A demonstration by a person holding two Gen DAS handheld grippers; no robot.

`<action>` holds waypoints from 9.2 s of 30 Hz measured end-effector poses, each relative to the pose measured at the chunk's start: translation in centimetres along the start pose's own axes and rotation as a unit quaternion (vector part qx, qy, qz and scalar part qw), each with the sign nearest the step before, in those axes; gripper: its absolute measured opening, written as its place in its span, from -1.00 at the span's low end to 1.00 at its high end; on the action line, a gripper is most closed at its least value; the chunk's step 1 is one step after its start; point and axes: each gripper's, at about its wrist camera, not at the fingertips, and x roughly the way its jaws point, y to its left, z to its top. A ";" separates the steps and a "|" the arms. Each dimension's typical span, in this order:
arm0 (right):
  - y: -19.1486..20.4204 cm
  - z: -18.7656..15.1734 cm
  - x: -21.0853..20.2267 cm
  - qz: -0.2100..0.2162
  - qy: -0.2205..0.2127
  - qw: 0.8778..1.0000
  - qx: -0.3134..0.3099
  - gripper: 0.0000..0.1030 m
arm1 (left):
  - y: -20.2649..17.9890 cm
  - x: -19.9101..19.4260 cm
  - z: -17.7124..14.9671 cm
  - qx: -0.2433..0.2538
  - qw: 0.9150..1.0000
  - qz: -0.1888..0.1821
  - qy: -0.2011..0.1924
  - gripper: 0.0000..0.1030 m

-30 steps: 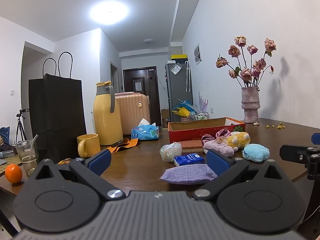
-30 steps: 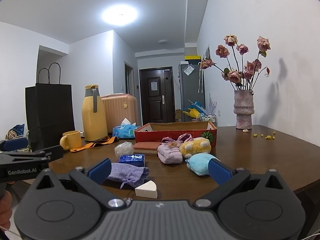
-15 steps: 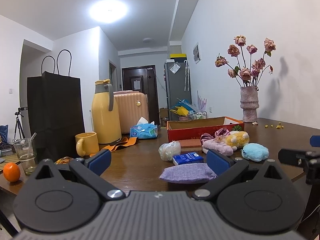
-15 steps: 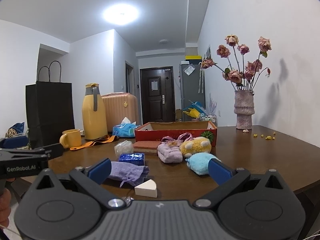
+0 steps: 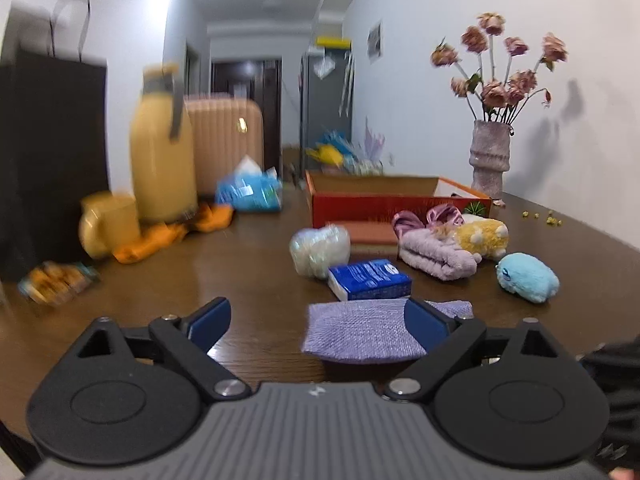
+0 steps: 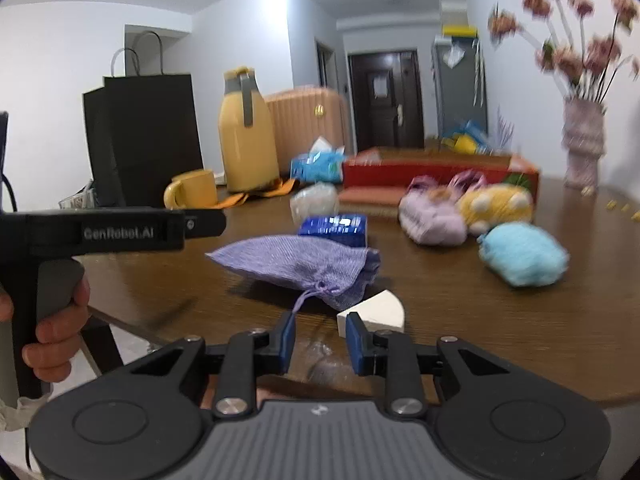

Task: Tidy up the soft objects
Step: 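Reach both grippers to the purple cloth bag and close on it, then carry the purple bag into the red cardboard box and open both grippers, then withdraw both grippers from the box back toward the table, then close both grippers on the brown rectangular sponge block, then carry the brown sponge block over the box and lower it inside, then open both grippers and lift them out of the box, then move both grippers back over the remaining soft items on the table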

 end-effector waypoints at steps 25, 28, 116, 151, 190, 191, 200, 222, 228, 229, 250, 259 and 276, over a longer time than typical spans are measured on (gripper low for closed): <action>-6.8 7.8 9.9 0.066 0.053 0.993 0.076 -0.15 | 4.7 7.4 0.3 -0.171 0.967 -0.118 0.148 -0.26; -6.3 7.3 10.4 0.081 0.070 0.991 0.083 -0.61 | 5.0 7.4 0.7 -0.178 0.965 -0.126 0.144 -0.56; -12.8 13.2 -7.7 -0.097 -0.087 0.991 0.000 0.74 | -2.0 0.2 10.7 -0.030 0.999 -0.001 -0.039 0.80; -13.0 18.8 24.3 0.047 0.159 0.978 0.125 -0.15 | 4.5 29.0 11.1 -0.131 0.953 -0.141 0.234 -0.21; -9.3 11.2 -0.7 0.069 0.008 0.985 0.155 -0.53 | -2.9 4.6 8.4 -0.123 0.970 -0.174 0.119 -0.43; -9.4 11.3 -0.7 0.069 0.006 0.985 0.155 -0.53 | -3.0 4.6 8.5 -0.123 0.970 -0.174 0.118 -0.43; -11.2 19.1 1.5 0.066 -0.030 0.990 0.117 -0.53 | -3.0 8.0 15.6 -0.087 0.977 -0.184 0.069 -0.43; -21.8 26.3 33.0 0.056 0.199 0.951 0.228 -0.53 | 3.3 38.5 19.3 -0.110 0.953 -0.110 0.261 -0.43; -21.1 26.1 34.1 0.041 0.216 0.951 0.216 -0.51 | 3.4 38.4 19.0 -0.095 0.955 -0.101 0.264 -0.39; -20.9 26.1 34.1 0.040 0.218 0.951 0.217 -0.51 | 3.1 38.3 19.2 -0.092 0.954 -0.101 0.265 -0.38; -17.3 34.1 10.3 -0.035 0.016 0.996 0.080 0.11 | 0.1 18.1 28.2 -0.014 0.998 -0.037 0.057 0.36; -14.7 31.7 1.8 -0.095 -0.120 0.988 0.029 0.78 | -1.6 10.3 26.5 0.008 0.999 0.007 -0.031 0.67; -7.9 12.4 -5.3 -0.094 -0.141 0.984 -0.051 0.84 | -1.1 0.7 8.8 0.005 0.999 -0.020 -0.030 0.84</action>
